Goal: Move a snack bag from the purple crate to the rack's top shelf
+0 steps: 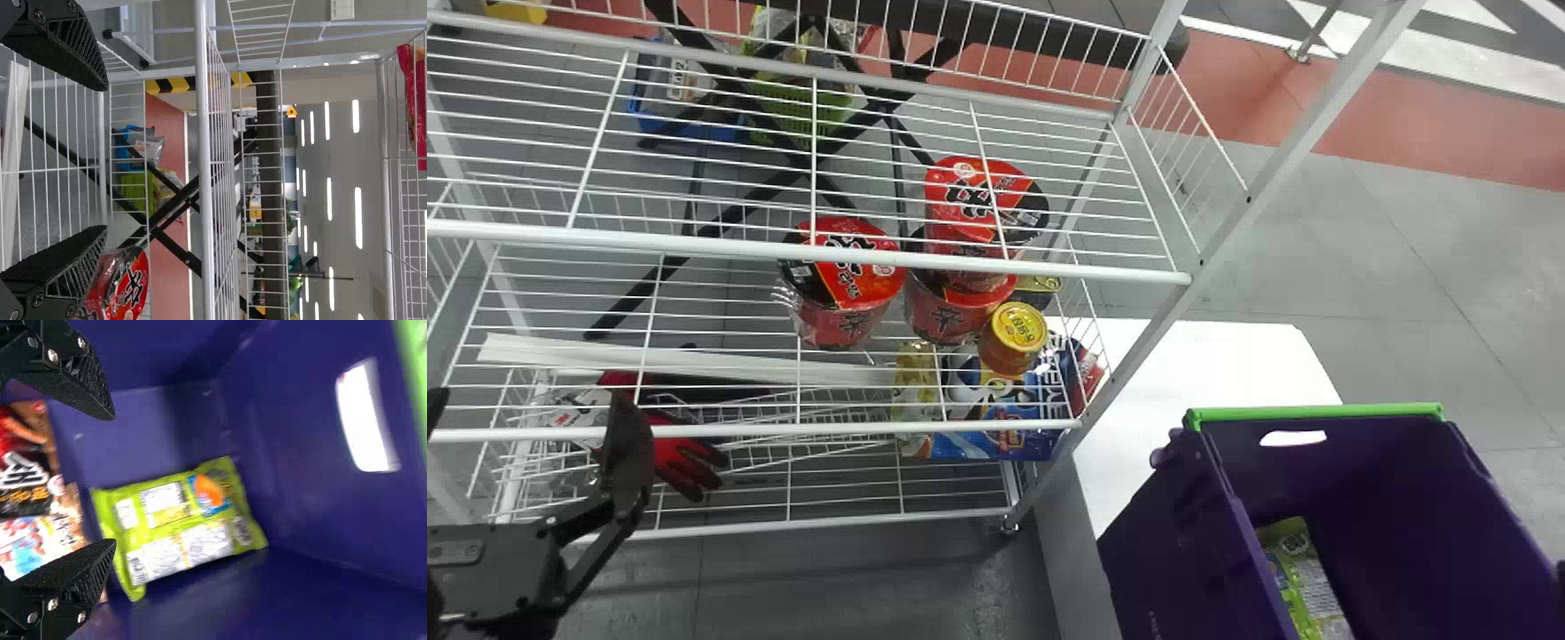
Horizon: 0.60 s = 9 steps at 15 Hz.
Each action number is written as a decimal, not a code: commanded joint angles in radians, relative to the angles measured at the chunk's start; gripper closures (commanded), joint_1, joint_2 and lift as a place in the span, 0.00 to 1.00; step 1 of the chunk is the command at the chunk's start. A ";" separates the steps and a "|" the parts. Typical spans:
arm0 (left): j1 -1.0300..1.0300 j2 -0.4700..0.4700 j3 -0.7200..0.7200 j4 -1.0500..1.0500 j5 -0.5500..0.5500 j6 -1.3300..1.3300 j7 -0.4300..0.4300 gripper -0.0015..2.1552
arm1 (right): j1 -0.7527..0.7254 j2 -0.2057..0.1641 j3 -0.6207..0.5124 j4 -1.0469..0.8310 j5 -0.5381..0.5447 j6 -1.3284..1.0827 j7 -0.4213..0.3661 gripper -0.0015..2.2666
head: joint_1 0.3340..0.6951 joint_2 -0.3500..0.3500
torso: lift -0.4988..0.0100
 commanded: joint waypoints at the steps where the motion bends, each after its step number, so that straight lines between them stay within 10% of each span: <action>1: 0.000 0.000 -0.003 0.000 0.000 0.000 0.000 0.03 | -0.013 -0.040 0.030 0.079 0.041 -0.003 0.013 0.08 | 1.00 0.00 | 0.07; 9: -0.029 -0.009 -0.017 0.014 0.006 0.037 -0.002 0.03 | -0.061 -0.138 0.142 0.305 0.317 -0.058 0.102 0.08 | 1.00 0.00 | 0.07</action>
